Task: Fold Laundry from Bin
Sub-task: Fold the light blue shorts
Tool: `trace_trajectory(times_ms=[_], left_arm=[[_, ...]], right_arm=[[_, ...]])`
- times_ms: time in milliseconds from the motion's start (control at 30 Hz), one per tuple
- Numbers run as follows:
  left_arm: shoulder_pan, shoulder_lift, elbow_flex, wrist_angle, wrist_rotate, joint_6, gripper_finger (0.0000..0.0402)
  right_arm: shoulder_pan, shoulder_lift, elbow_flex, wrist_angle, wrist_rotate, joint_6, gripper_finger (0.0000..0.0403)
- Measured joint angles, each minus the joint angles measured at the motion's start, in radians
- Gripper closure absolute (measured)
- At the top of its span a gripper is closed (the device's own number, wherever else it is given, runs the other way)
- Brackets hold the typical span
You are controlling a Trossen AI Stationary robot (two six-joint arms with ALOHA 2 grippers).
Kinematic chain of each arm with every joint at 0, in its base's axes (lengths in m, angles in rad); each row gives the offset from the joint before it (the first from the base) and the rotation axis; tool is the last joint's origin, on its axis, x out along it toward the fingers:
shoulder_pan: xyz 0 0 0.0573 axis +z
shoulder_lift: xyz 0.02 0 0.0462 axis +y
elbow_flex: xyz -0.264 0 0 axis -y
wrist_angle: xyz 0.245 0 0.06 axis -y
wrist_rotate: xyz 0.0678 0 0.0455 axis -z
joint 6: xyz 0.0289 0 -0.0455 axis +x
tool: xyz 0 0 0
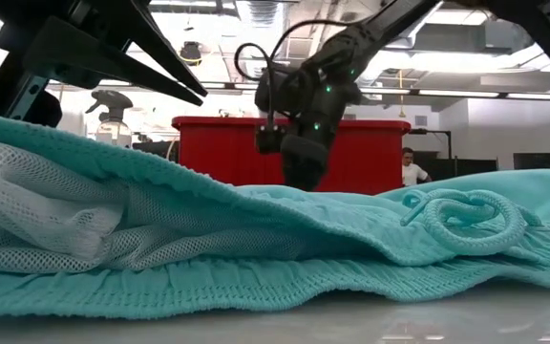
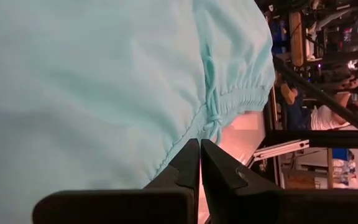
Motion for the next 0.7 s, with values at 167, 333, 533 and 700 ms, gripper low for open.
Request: trace_trajectory(times_ms=[167,333,533,700], left_arm=[[0.000,0.066,0.010,0.004,0.031,0.010,0.0400],[-0.002,0.223,0.099,0.006,0.130,-0.081,0.0400],[-0.004,0.270,0.212,-0.149,0.197,-0.055,0.0401],[-0.008,0.274,0.246,-0.230,0.234,-0.079,0.0401]], right_arm=[[-0.030,0.010,0.001,0.005,-0.001,0.020,0.0379],[-0.052,0.010,0.026,-0.020,0.002,0.026,0.0383],[-0.064,0.010,0.052,-0.046,0.090,0.026,0.0366],[-0.107,0.012,0.054,-0.080,0.269,0.031,0.0382]])
